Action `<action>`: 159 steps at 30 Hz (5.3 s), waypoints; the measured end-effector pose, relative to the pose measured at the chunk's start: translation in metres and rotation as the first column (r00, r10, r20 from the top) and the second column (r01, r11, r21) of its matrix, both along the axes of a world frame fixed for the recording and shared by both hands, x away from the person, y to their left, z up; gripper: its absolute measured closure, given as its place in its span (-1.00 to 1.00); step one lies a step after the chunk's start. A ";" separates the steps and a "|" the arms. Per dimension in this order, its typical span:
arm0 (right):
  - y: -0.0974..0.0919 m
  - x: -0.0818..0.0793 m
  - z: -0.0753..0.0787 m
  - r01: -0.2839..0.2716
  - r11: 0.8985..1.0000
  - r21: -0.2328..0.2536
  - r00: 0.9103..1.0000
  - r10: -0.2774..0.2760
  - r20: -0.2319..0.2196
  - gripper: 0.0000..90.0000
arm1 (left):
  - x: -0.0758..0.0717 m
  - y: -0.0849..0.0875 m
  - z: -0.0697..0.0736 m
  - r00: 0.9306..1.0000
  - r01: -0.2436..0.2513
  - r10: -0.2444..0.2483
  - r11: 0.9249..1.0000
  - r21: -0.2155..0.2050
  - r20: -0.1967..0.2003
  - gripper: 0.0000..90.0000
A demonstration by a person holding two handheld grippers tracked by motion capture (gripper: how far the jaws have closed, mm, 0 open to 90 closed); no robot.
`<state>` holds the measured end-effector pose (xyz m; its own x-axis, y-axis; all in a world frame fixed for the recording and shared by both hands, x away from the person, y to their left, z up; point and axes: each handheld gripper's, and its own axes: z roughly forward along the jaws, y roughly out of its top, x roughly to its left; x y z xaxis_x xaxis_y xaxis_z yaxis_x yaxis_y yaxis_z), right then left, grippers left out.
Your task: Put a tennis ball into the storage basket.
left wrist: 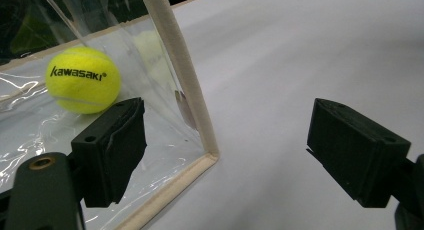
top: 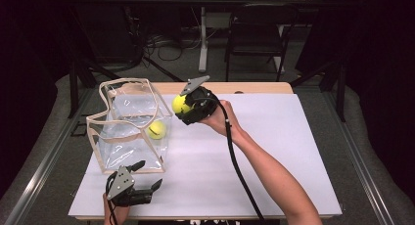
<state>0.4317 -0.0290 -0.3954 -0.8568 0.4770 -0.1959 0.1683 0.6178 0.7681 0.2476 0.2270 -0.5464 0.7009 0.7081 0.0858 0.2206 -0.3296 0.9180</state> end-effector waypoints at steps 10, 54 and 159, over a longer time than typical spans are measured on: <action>0.002 0.002 0.008 -0.001 1.000 0.010 1.000 0.001 0.006 -0.42 | 0.000 0.000 0.000 1.000 0.000 0.000 1.000 0.001 0.000 -0.65; 0.011 -0.001 0.041 -0.017 0.999 0.031 0.999 0.016 0.038 -0.42 | -0.001 0.000 0.000 1.000 -0.001 0.001 1.000 0.001 0.003 -0.65; 0.078 -0.002 0.071 -0.067 0.997 0.042 0.994 0.063 0.084 -0.42 | 0.000 0.000 0.000 1.000 -0.001 0.001 1.000 0.000 0.007 -0.65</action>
